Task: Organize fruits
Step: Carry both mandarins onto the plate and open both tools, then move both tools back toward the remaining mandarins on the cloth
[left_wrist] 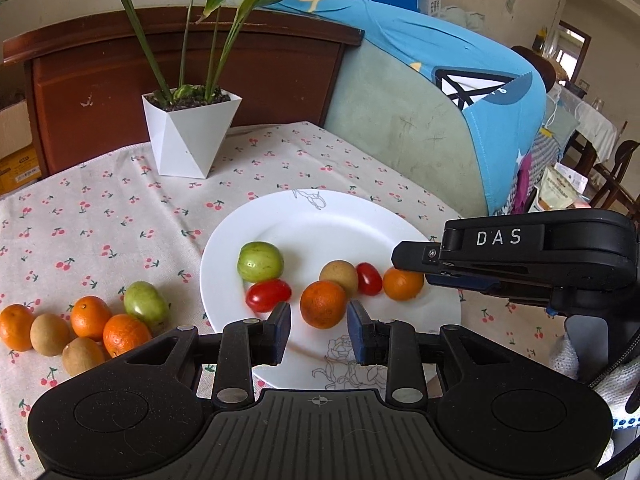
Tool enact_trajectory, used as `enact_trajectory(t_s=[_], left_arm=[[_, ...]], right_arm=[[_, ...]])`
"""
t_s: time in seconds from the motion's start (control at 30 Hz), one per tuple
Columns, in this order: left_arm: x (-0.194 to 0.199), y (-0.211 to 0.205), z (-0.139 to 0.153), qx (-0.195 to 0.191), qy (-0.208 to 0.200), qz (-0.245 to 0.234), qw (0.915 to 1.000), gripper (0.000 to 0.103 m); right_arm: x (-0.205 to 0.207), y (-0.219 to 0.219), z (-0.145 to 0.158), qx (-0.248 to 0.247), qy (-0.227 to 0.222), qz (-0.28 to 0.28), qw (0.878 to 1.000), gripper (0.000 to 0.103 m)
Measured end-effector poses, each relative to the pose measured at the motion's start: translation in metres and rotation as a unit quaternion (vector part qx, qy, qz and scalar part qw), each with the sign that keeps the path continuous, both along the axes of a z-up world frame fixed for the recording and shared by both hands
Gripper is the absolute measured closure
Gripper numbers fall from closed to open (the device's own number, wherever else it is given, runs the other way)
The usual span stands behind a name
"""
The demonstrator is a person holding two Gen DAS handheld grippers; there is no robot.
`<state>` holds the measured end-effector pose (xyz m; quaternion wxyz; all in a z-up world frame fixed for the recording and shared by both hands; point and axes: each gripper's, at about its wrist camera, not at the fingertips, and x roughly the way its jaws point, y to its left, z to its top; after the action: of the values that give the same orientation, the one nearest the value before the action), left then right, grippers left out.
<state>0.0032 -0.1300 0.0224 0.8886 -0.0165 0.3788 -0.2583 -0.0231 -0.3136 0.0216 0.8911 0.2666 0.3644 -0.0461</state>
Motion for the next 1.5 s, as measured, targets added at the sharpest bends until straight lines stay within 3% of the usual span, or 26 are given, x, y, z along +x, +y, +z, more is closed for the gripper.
enact_trajectory(t_s=[0.07,0.13,0.27,0.33,0.47,0.73,0.97,1.2,1.5], left_arm=[[0.0,0.0,0.003,0.001,-0.002,0.003,1.0,0.07],[-0.001,0.0,0.005,0.006,-0.004,0.009,0.9999,0.054],[-0.002,0.0,0.008,0.016,-0.005,0.017,0.9997,0.047],[-0.002,-0.002,0.01,0.029,-0.005,0.02,0.9994,0.033],[-0.003,0.0,0.011,0.042,-0.01,0.025,0.9988,0.032],[-0.003,0.007,0.017,0.071,-0.016,0.046,0.9962,0.02],[0.001,0.036,0.029,0.079,-0.012,0.073,0.9941,0.016],[0.016,0.086,0.046,0.075,-0.021,0.137,0.9875,0.016],[0.02,0.133,0.04,0.057,-0.01,0.19,0.98,0.016]], right_arm=[[0.0,0.0,0.001,0.002,-0.001,0.0,1.0,0.07],[0.0,0.002,0.002,0.0,-0.004,0.002,1.0,0.07],[0.0,0.005,0.005,-0.007,-0.01,0.009,1.0,0.067],[0.001,0.007,0.006,-0.013,-0.012,0.013,1.0,0.064],[0.002,0.011,0.005,-0.018,-0.011,0.021,1.0,0.061],[0.004,0.016,0.005,-0.021,-0.009,0.027,0.999,0.055],[0.005,0.026,0.011,-0.024,-0.022,0.046,0.998,0.051],[0.004,0.05,0.019,-0.044,-0.045,0.098,0.993,0.05],[0.003,0.087,0.015,-0.041,-0.059,0.18,0.981,0.051]])
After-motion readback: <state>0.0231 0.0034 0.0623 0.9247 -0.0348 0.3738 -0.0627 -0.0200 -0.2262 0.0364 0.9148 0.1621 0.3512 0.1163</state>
